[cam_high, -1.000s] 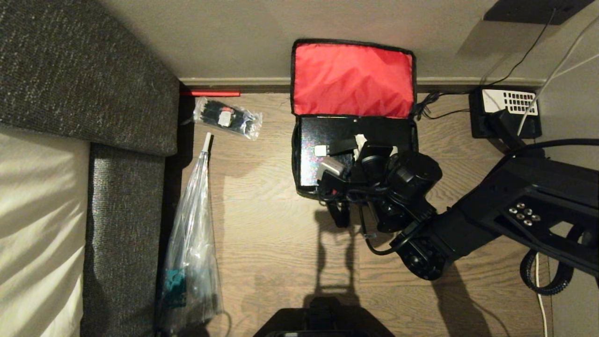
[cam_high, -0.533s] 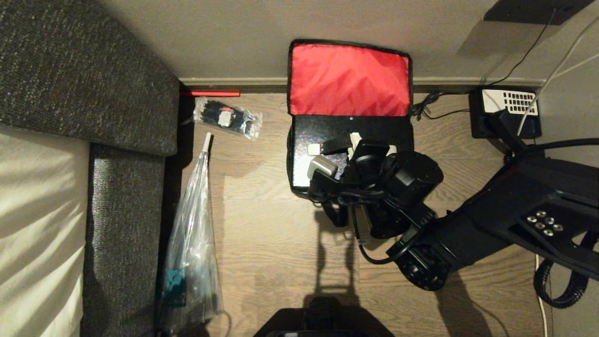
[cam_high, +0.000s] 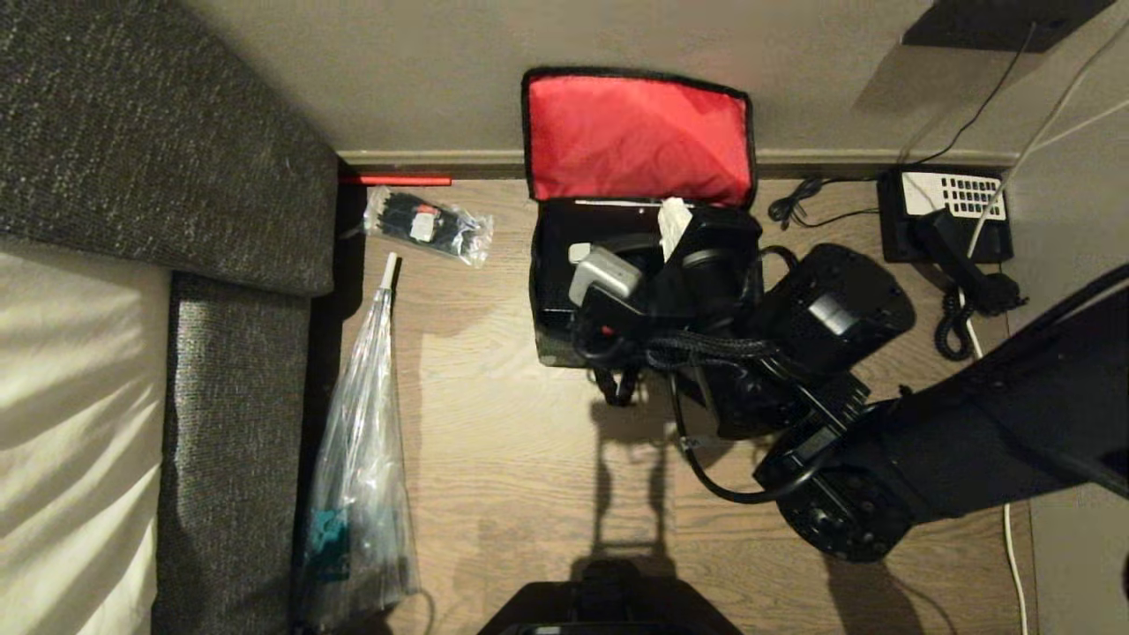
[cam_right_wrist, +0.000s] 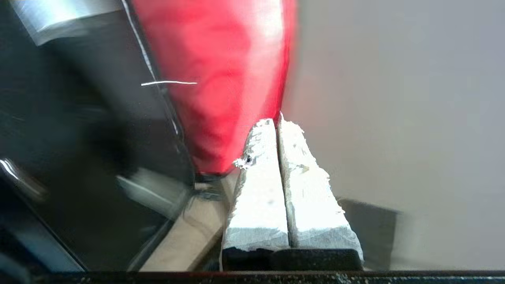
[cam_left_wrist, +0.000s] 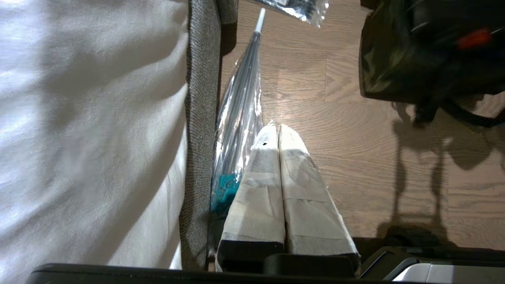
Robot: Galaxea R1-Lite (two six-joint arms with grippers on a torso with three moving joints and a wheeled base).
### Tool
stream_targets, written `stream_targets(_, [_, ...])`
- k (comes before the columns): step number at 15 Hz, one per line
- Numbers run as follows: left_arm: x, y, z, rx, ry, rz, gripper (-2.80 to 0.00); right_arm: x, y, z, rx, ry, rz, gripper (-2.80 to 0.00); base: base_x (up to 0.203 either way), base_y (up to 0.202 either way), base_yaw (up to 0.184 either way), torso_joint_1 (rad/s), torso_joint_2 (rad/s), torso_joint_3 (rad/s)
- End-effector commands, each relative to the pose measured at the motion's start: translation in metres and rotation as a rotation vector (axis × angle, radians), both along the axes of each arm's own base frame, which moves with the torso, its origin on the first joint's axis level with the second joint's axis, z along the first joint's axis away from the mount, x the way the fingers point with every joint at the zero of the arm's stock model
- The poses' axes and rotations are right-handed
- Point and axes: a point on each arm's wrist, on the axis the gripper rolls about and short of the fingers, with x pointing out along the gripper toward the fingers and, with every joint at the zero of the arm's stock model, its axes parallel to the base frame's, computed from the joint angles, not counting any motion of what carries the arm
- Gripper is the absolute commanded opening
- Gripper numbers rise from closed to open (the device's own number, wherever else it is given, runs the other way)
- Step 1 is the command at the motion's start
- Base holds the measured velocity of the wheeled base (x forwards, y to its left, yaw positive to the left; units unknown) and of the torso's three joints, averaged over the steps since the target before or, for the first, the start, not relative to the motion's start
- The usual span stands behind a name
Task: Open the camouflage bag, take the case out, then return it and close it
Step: Lift the black box
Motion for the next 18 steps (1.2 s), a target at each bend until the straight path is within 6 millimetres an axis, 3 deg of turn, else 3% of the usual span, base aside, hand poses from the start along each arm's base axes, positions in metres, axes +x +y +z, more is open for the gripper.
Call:
stream_targets(1, [0.003, 0.0, -0.011, 0.0, 0.039, 0.0, -2.8, -0.003, -0.005, 0.009, -0.003, -0.001, -0.015, -2.8, 0.0, 0.0, 0.0, 0.0, 0.0, 0.0])
stream_targets(4, [0.003, 0.0, -0.011, 0.0, 0.04, 0.0, -2.8, -0.006, -0.008, 0.006, -0.023, 0.025, -0.015, -2.8, 0.0, 0.0, 0.0, 0.0, 0.0, 0.0])
stream_targets(9, [0.003, 0.0, -0.011, 0.0, 0.039, -0.001, -2.8, -0.006, -0.01, -0.017, -0.063, 0.084, -0.017, -2.8, 0.0, 0.0, 0.0, 0.0, 0.0, 0.0])
stream_targets(15, [0.003, 0.0, -0.011, 0.0, 0.041, -0.001, -2.8, 0.022, -0.019, -0.051, -0.119, 0.151, -0.067, -2.8, 0.0, 0.0, 0.0, 0.0, 0.0, 0.0])
stream_targets(16, [0.003, 0.0, -0.011, 0.0, 0.041, 0.001, -2.8, 0.025, -0.019, -0.058, -0.125, 0.162, -0.071, 0.0, 0.0, 0.0, 0.0, 0.0, 0.0, 0.0])
stream_targets(18, [0.003, 0.0, -0.011, 0.0, 0.041, -0.001, -2.8, 0.031, -0.016, -0.07, -0.134, 0.181, -0.073, 0.0, 0.0, 0.0, 0.0, 0.0, 0.0, 0.0])
